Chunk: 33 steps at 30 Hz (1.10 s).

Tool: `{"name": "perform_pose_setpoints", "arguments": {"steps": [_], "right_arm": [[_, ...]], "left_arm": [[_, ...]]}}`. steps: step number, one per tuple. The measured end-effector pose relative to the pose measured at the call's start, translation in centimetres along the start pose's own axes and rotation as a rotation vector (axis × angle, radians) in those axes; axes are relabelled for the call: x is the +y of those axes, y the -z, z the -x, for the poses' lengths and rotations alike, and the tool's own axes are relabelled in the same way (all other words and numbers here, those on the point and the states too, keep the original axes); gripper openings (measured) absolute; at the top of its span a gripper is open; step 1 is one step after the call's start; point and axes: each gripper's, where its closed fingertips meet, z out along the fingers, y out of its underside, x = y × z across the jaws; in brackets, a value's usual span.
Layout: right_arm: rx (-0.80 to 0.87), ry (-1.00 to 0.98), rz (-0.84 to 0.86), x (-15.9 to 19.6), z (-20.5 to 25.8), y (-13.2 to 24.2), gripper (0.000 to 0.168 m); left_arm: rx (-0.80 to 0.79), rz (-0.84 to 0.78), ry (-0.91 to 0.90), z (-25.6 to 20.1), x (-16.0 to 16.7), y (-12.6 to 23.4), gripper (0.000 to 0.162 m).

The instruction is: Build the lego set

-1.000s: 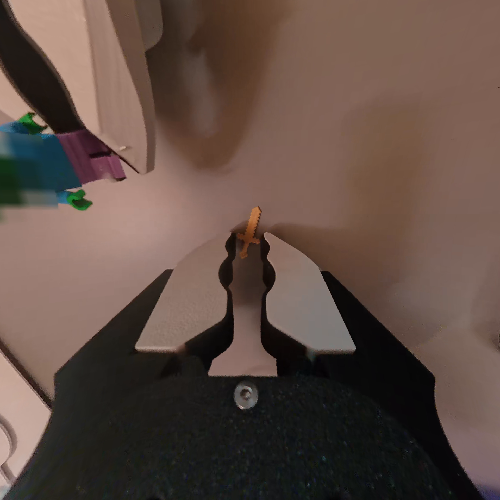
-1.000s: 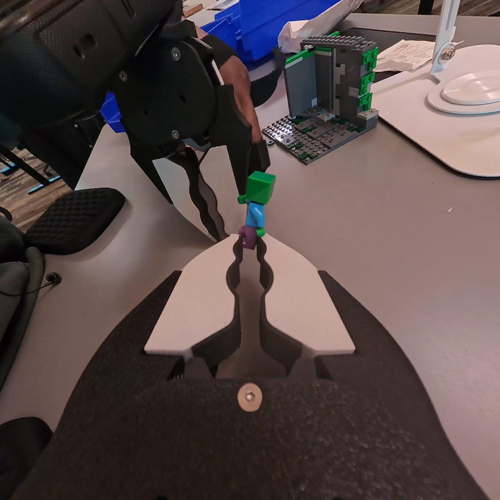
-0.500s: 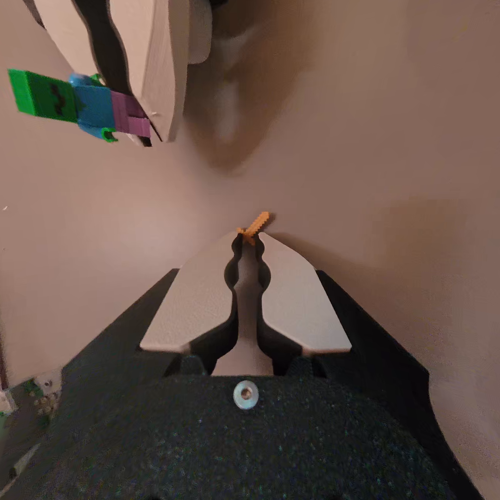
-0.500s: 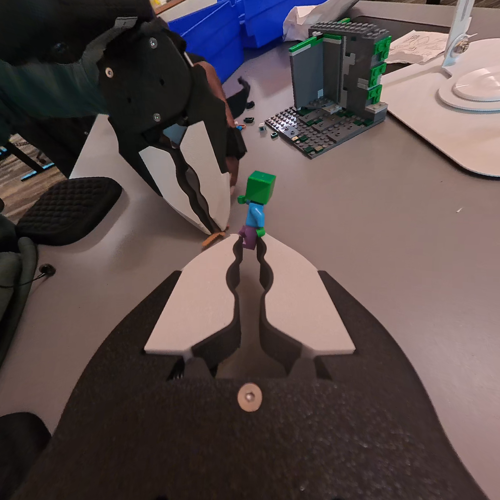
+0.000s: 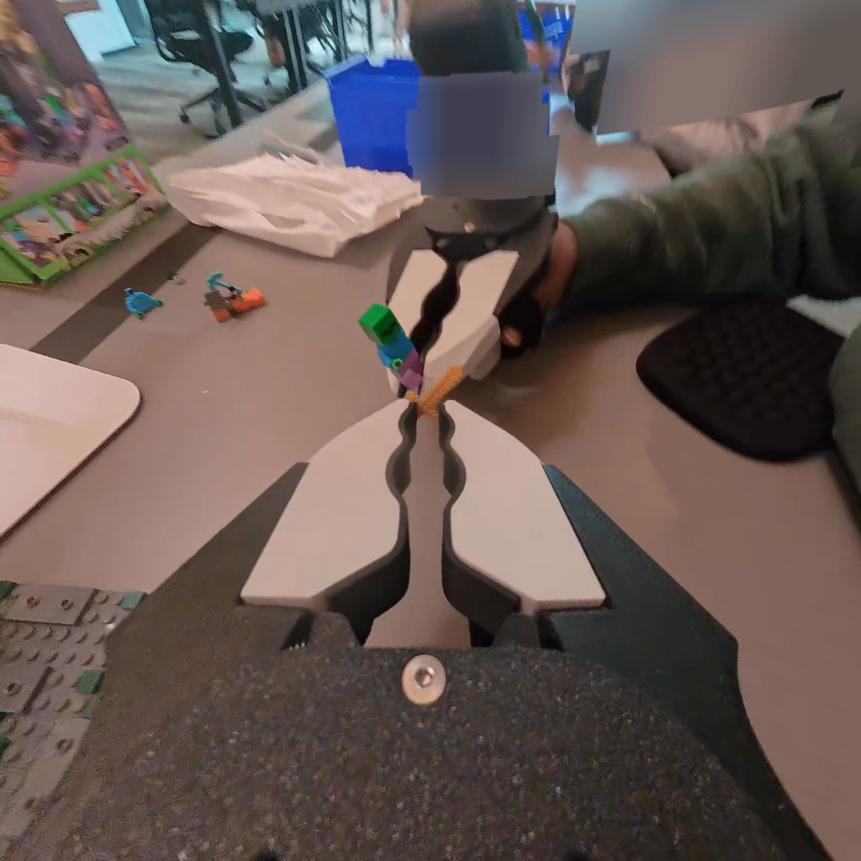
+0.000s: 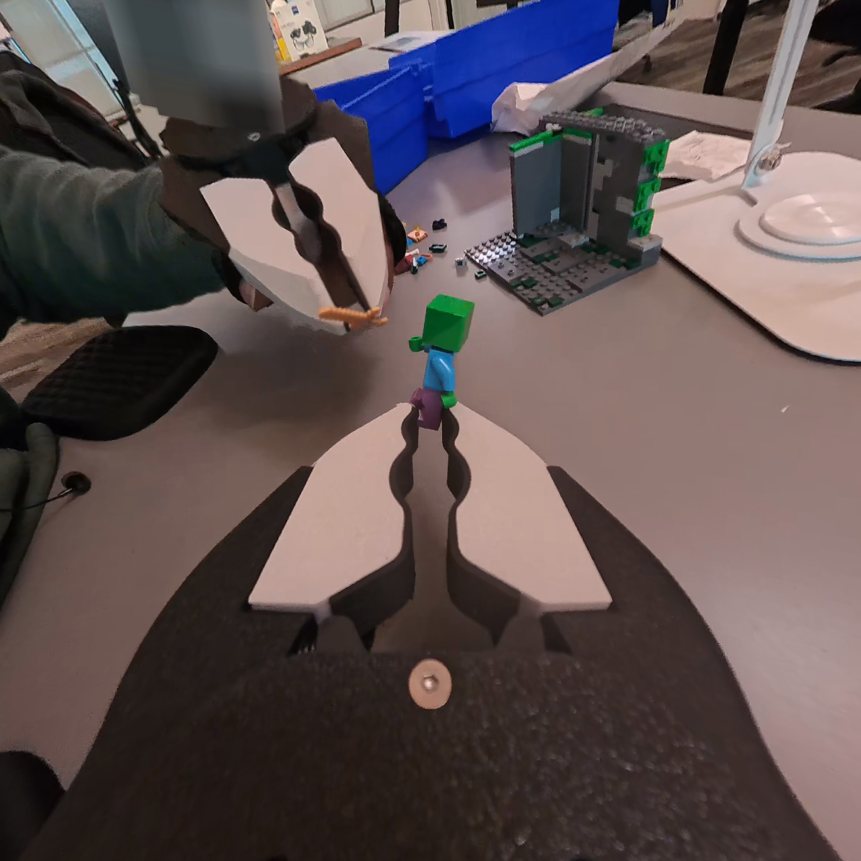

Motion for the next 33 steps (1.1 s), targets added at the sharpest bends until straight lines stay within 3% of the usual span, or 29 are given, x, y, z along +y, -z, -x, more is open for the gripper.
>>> {"name": "perform_pose_setpoints", "arguments": {"steps": [15,33], "right_arm": [[0.185,0.169,-0.156,-2.9,0.2,0.5,0.009],[0.168,0.132,-0.104,-2.1,1.0,-0.9,0.009]], "left_arm": [[0.015,-0.464,0.557,0.5,-4.4,0.0,0.009],[-0.029,-0.550,0.738,0.4,-3.3,0.5,0.000]]}}
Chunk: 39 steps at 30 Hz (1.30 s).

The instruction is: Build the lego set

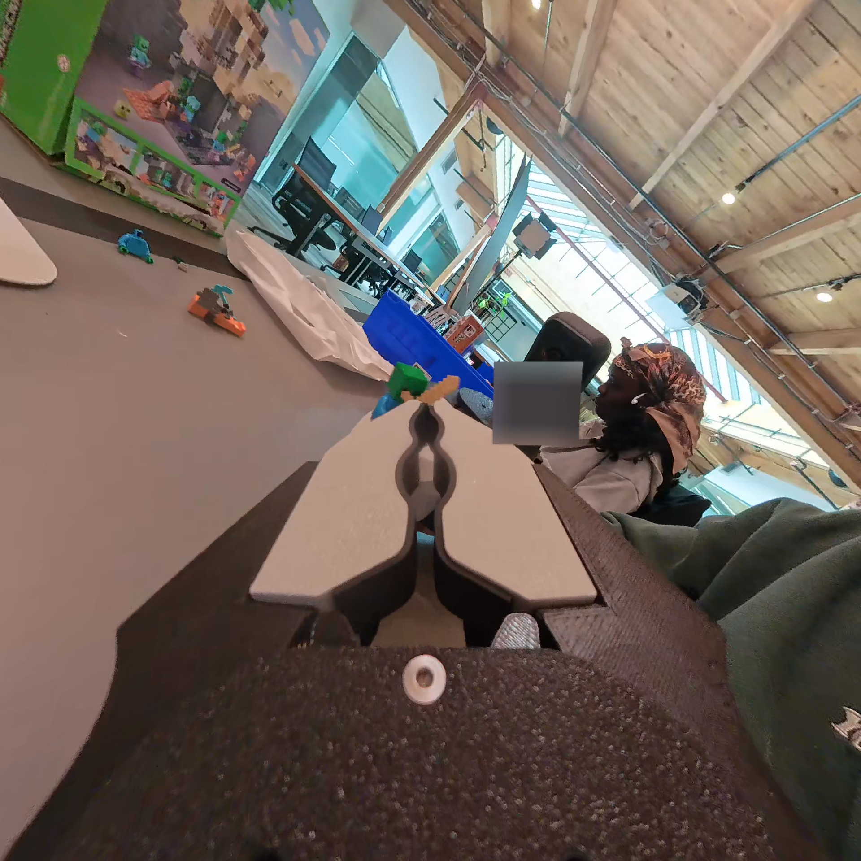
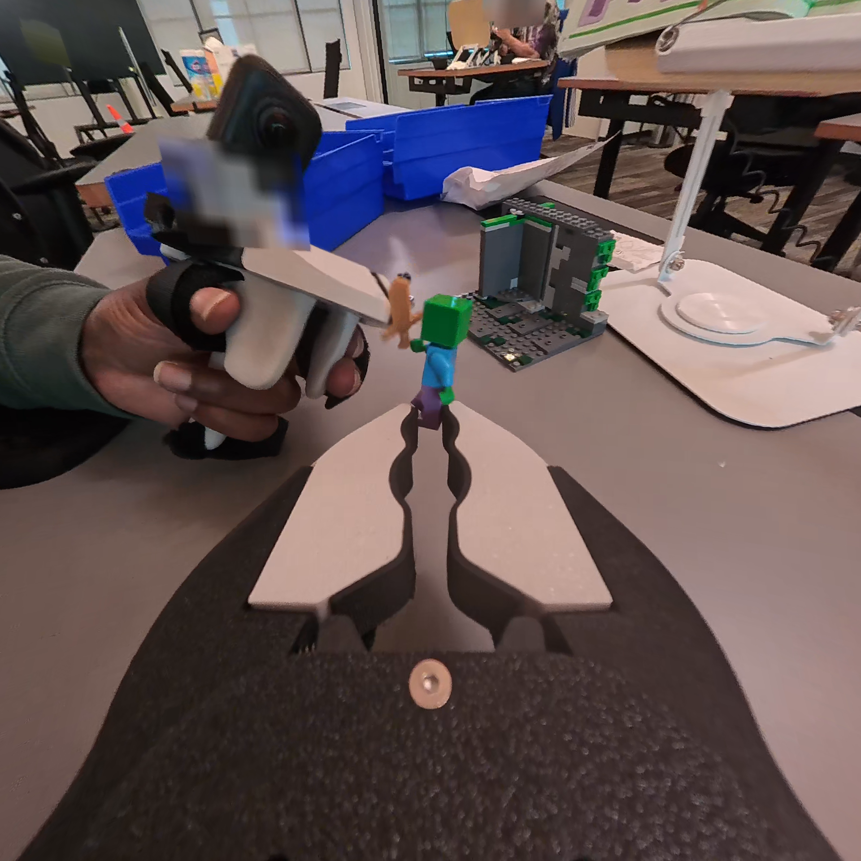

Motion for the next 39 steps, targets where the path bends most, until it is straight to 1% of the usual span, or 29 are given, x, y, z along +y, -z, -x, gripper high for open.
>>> {"name": "perform_pose_setpoints", "arguments": {"steps": [5,7,15,19,21,23,25,28,31,33,35,39], "right_arm": [[-0.031,0.003,-0.002,-0.1,0.7,-0.1,0.009],[-0.046,-0.008,0.000,0.0,0.9,-0.2,0.009],[-0.076,-0.024,0.027,0.5,1.0,-0.2,0.009],[-0.114,-0.001,0.146,2.3,1.2,-0.4,0.009],[-0.168,-0.009,0.170,2.7,2.0,-0.4,0.009],[-0.204,-0.002,0.180,2.9,2.6,-0.5,0.009],[-0.257,0.021,0.183,3.0,3.5,-0.4,0.009],[-0.341,0.065,0.191,3.3,4.8,-0.1,0.009],[-0.409,0.113,0.220,3.9,6.0,0.2,0.009],[-0.430,0.138,0.222,4.0,6.4,0.2,0.009],[-0.440,0.151,0.226,4.1,6.5,0.2,0.008],[-0.395,0.153,0.232,4.2,5.5,0.1,0.009]], "left_arm": [[-0.008,0.001,0.037,0.4,0.3,0.4,0.000],[-0.011,0.013,0.014,0.4,0.4,0.5,0.000],[-0.059,0.138,-0.240,-0.1,1.1,0.6,0.000],[-0.126,0.252,-0.421,0.5,1.7,1.3,0.000],[-0.147,0.311,-0.522,0.9,2.0,1.6,0.012],[-0.132,0.364,-0.634,0.7,2.4,1.9,0.023],[-0.091,0.415,-0.740,0.4,2.8,2.1,0.027],[0.016,0.504,-0.812,-0.3,3.7,2.4,0.027],[0.127,0.643,-0.864,-1.0,5.0,2.9,0.025],[0.148,0.742,-0.929,-0.7,5.7,3.2,0.022],[0.157,0.809,-0.965,-0.3,6.1,3.2,0.015],[0.137,0.863,-0.970,0.2,6.0,2.7,0.014]]}}
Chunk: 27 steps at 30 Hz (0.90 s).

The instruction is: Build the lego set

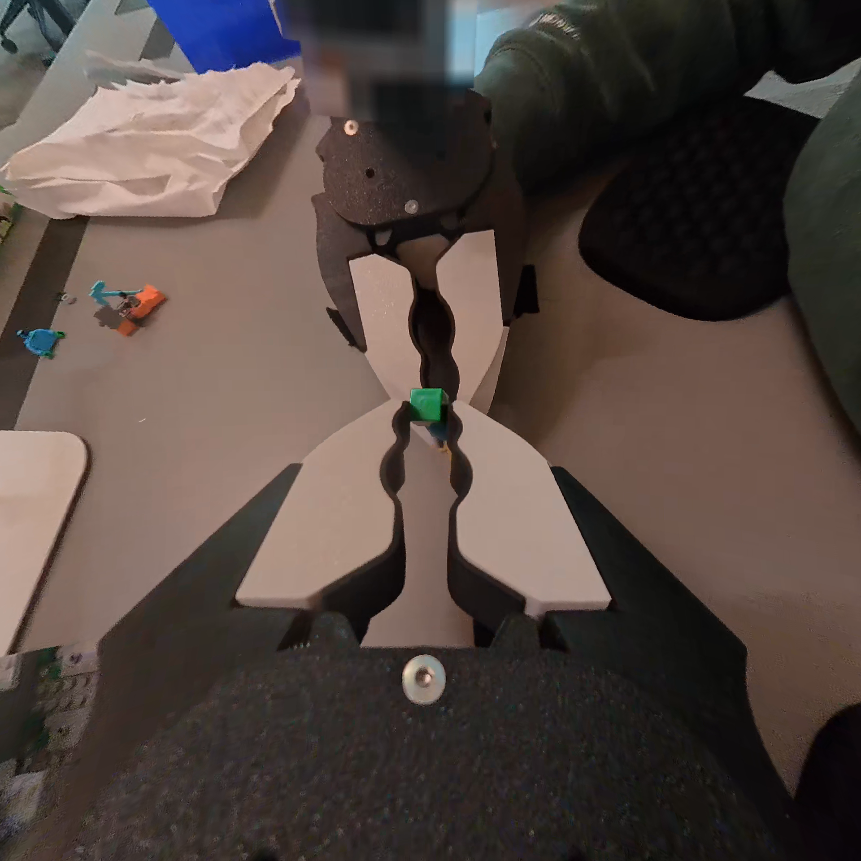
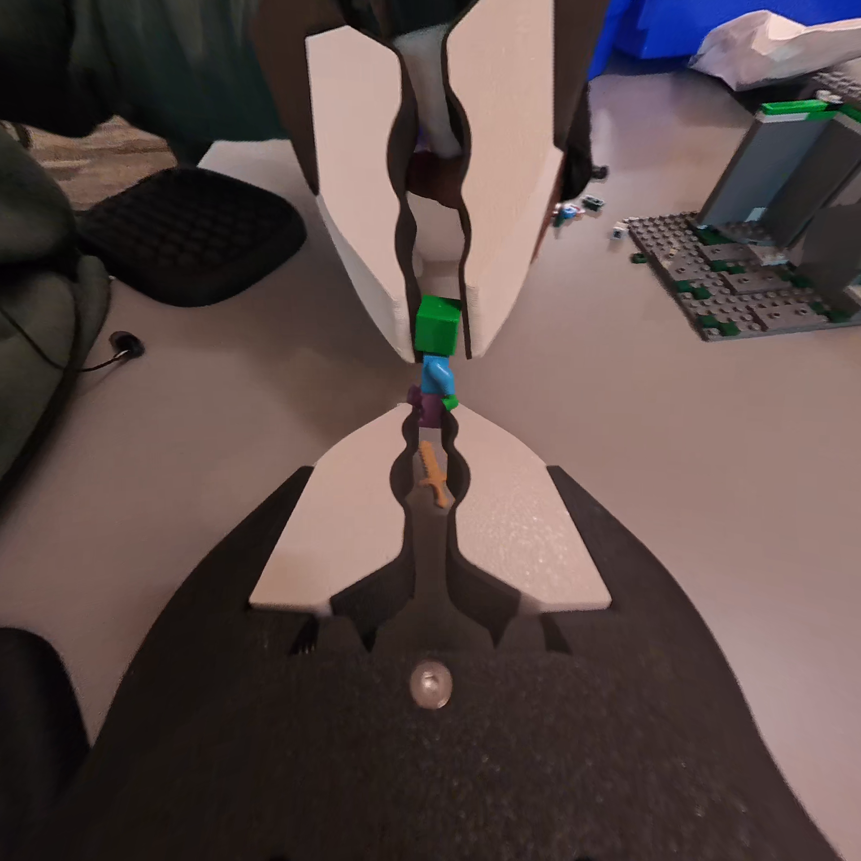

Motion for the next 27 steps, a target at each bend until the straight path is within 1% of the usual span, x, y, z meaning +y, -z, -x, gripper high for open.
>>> {"name": "perform_pose_setpoints", "arguments": {"steps": [1,3,5,8,11,13,14,17,18,20,23,27], "right_arm": [[0.032,-0.010,0.004,0.1,-0.6,0.1,0.010],[0.094,-0.036,0.027,0.6,-2.1,0.6,0.018],[0.154,-0.049,0.066,1.4,-3.7,1.3,0.023],[0.193,-0.068,0.070,1.9,-4.9,2.2,0.023],[0.221,-0.068,0.085,2.3,-5.1,2.5,0.019],[0.245,-0.062,0.103,2.5,-5.3,2.2,0.020],[0.249,-0.069,0.100,2.4,-5.3,2.0,0.024],[0.221,-0.120,0.048,1.3,-5.0,1.4,0.035],[0.196,-0.140,0.026,0.9,-4.7,1.3,0.035],[0.168,-0.167,-0.015,0.2,-4.3,1.2,0.030],[0.163,-0.135,-0.048,-0.5,-3.8,1.3,0.017],[0.175,-0.069,-0.059,-0.8,-3.6,1.5,0.012]], "left_arm": [[-0.020,0.018,0.005,0.5,0.1,-0.1,0.014],[-0.072,0.069,0.011,1.9,0.7,-0.2,0.014],[-0.126,0.128,0.038,3.7,1.7,-0.3,0.014],[-0.180,0.211,0.047,5.8,3.8,-0.9,0.014],[-0.184,0.218,0.048,6.0,4.6,-1.5,0.014],[-0.185,0.180,0.053,5.8,4.1,-1.7,0.014],[-0.178,0.141,0.061,5.5,3.4,-1.7,0.014],[-0.162,0.034,0.071,4.5,1.1,-1.4,0.014],[-0.170,0.018,0.065,4.4,0.6,-1.3,0.014],[-0.170,-0.012,0.057,4.0,-0.1,-1.1,0.014],[-0.168,-0.034,0.062,3.6,-0.7,-0.7,0.014],[-0.149,-0.037,0.077,3.4,-0.8,-0.3,0.014]]}}
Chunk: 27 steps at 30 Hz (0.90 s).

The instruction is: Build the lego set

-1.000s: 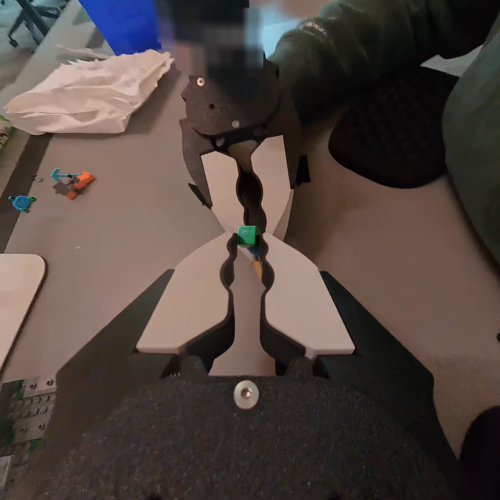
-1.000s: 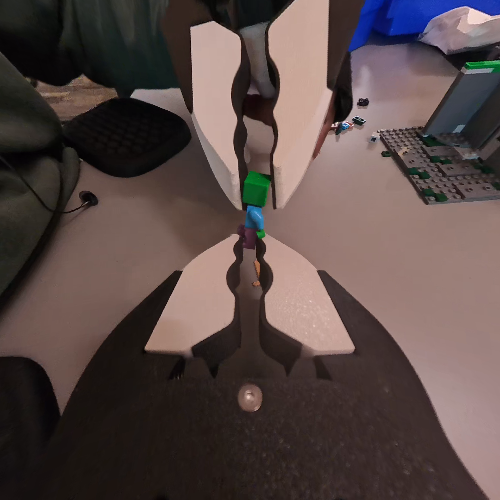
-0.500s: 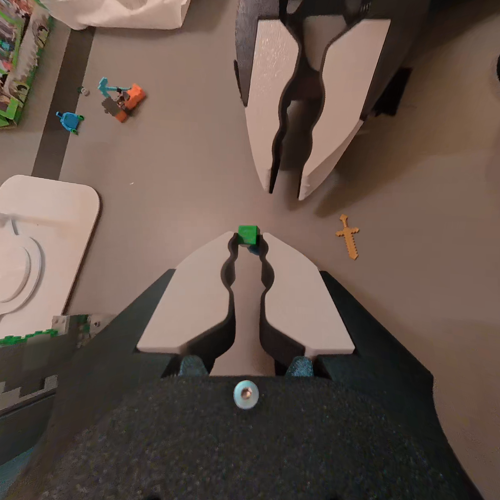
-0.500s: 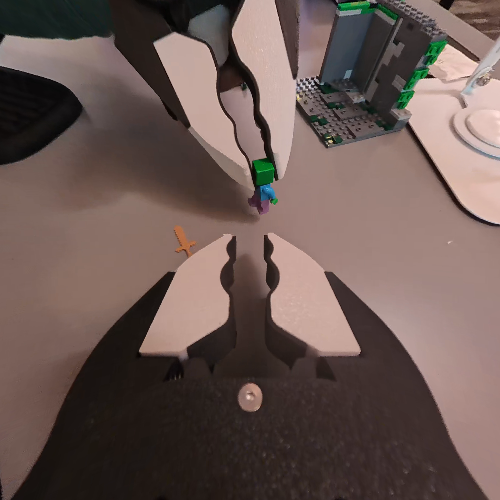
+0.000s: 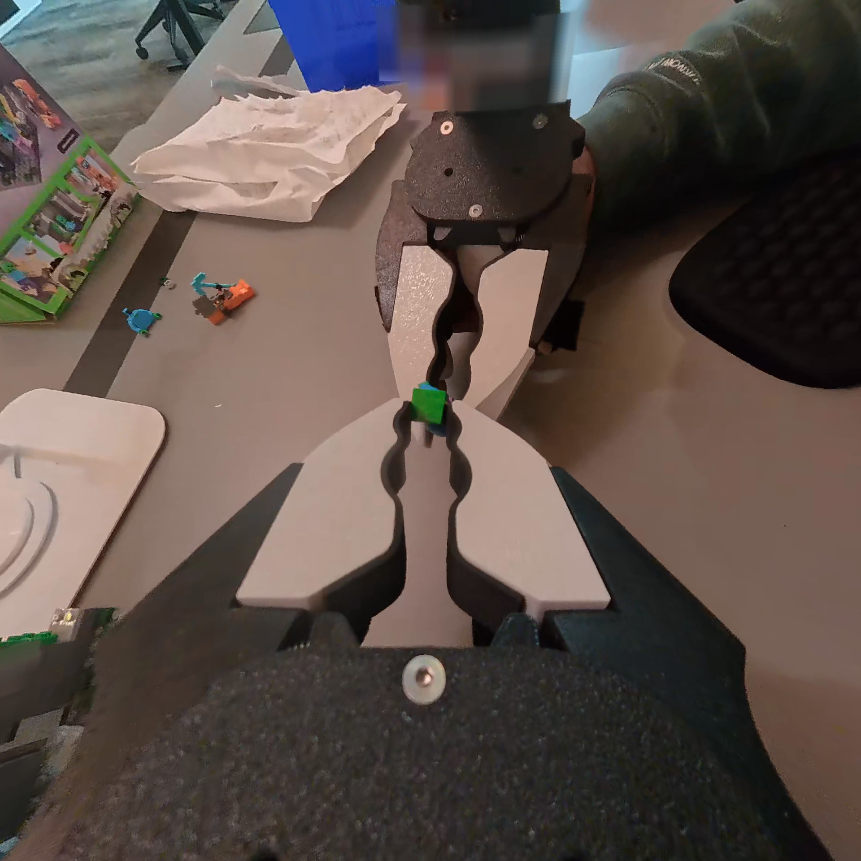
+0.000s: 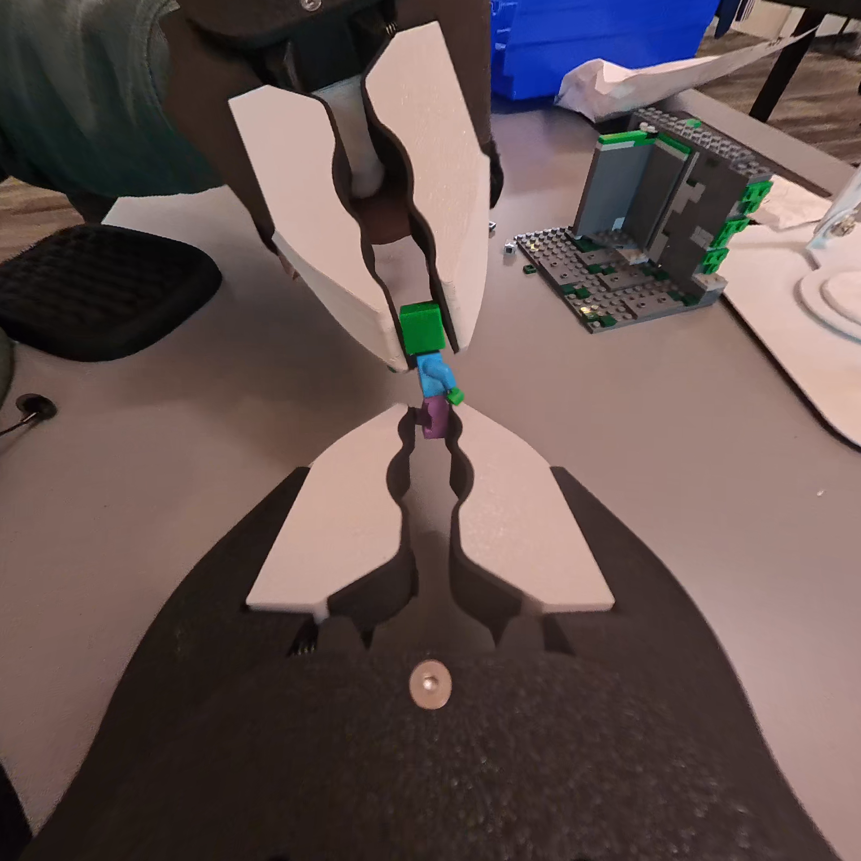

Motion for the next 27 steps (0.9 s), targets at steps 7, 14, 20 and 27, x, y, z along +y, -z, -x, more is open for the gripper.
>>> {"name": "perform_pose_setpoints", "arguments": {"steps": [7,14,20,27], "right_arm": [[0.014,0.059,-0.034,-0.3,0.1,0.2,0.008],[-0.012,0.055,-0.026,-0.2,0.4,0.3,0.014],[-0.050,0.097,-0.040,-0.3,1.3,0.4,0.008],[-0.067,0.179,-0.067,-0.6,2.0,0.5,0.008]], "left_arm": [[0.014,0.027,-0.038,-0.4,-0.2,0.3,0.014],[0.031,0.063,-0.061,-0.5,0.1,0.4,0.013],[0.096,0.066,-0.044,-1.3,0.1,0.9,0.013],[0.162,0.076,-0.033,-2.0,-0.1,1.2,0.013]]}}
